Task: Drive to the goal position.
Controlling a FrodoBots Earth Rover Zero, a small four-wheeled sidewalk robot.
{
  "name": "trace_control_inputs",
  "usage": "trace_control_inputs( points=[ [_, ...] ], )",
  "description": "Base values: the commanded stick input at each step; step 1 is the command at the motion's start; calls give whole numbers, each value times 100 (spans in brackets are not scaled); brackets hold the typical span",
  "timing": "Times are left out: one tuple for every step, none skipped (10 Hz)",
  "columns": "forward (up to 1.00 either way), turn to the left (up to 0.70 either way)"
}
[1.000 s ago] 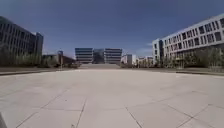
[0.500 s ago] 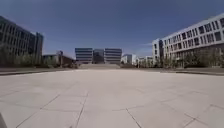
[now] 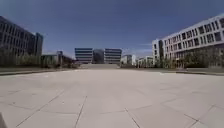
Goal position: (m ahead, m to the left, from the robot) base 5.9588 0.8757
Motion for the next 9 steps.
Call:
trace_control_inputs(
  points=[
    [9,-5],
    [9,-5],
    [9,-5],
    [9,-5],
    [9,-5],
    [9,-5],
    [9,-5],
    [9,-5],
    [9,-5]
  ],
)
